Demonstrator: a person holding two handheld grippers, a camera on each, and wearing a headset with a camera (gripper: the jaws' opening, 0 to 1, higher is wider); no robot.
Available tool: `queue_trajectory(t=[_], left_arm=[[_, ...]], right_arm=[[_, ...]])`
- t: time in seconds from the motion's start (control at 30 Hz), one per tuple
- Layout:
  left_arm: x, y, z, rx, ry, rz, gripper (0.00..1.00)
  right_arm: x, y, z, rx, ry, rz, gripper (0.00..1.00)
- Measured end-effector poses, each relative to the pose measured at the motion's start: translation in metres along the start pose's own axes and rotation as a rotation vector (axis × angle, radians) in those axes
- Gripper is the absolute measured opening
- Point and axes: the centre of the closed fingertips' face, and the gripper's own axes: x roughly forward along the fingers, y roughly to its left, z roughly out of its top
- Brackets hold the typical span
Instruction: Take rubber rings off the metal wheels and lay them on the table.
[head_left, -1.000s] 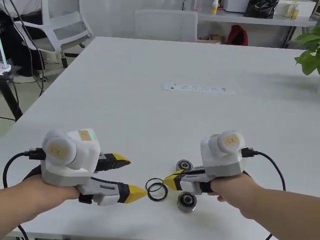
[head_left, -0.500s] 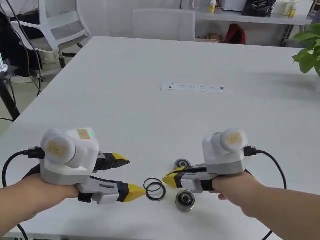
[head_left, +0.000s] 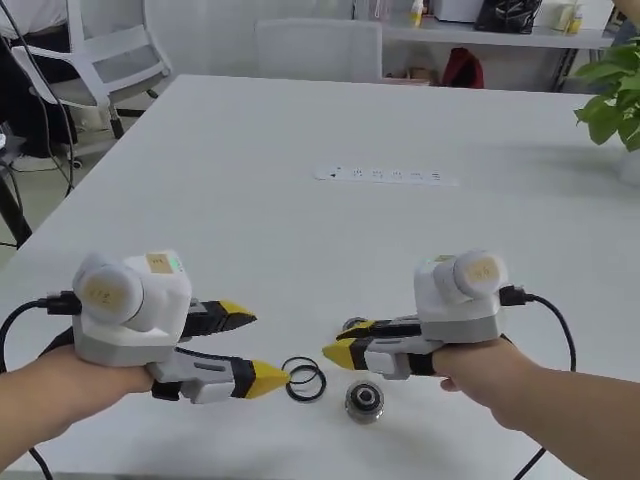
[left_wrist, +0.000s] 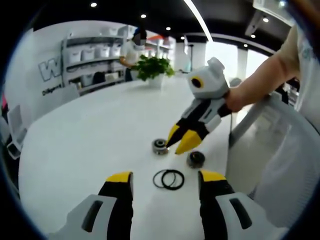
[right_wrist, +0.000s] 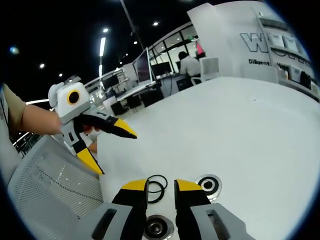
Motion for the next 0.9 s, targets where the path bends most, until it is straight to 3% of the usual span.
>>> queue_trajectory(t=[0.37, 0.9], left_arm=[[-0.001, -0.001, 0.009, 0.010, -0.013, 0.000, 0.55], [-0.005, -0.009, 0.016, 0.012, -0.018, -0.008, 0.60]], right_arm=[[-0.024, -0.008, 0.009, -0.011, -0.053, -0.024, 0.28], [-0.055, -0.011, 0.000, -0.064, -0.050, -0.027, 0.44]])
